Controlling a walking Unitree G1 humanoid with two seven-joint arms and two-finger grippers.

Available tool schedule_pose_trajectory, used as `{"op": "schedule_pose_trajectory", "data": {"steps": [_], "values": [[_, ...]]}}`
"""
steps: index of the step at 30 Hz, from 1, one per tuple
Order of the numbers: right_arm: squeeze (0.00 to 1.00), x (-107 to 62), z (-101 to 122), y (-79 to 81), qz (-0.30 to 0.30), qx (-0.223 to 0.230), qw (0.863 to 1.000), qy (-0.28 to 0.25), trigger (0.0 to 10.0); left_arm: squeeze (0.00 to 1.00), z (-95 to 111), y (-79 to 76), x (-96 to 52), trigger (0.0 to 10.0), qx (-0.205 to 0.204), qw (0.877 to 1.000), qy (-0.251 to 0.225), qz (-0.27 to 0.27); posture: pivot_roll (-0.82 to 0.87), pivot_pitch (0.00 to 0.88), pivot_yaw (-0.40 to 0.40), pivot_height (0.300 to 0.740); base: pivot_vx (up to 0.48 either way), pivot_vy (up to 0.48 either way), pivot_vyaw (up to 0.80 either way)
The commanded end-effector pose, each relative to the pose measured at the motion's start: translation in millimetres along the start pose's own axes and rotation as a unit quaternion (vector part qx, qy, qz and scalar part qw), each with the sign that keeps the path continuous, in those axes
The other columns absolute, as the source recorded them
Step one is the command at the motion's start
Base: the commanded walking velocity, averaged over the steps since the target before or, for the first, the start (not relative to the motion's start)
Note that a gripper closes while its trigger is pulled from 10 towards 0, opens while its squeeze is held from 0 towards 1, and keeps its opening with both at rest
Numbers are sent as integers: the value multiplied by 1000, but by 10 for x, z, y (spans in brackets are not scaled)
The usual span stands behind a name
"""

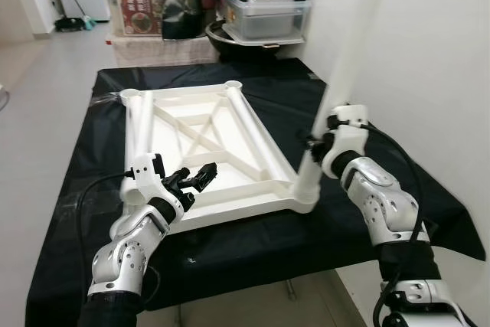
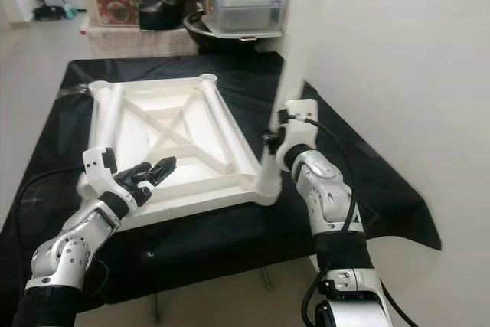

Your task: Building children table

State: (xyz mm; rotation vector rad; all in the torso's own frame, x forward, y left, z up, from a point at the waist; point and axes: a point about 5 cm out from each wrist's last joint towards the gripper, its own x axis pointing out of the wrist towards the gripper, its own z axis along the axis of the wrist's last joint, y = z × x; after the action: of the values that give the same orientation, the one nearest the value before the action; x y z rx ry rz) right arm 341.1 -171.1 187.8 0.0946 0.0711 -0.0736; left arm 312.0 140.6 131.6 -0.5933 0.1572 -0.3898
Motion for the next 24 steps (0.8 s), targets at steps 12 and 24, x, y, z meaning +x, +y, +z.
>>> {"op": "schedule_pose_trajectory", "data": {"steps": [12, 24], "values": [[1000, -204, -19, 640, 153, 29, 988, 1, 10000, 0, -12, -51, 85, 10000, 6, 1000, 14, -15, 29, 0, -21, 740, 0, 0, 0], [0, -754, 125, 883, 542, -107, 832, -38, 10000, 0, -36, -53, 89, 10000, 5, 1000, 11, -14, 67, 0, -47, 740, 0, 0, 0]]}}
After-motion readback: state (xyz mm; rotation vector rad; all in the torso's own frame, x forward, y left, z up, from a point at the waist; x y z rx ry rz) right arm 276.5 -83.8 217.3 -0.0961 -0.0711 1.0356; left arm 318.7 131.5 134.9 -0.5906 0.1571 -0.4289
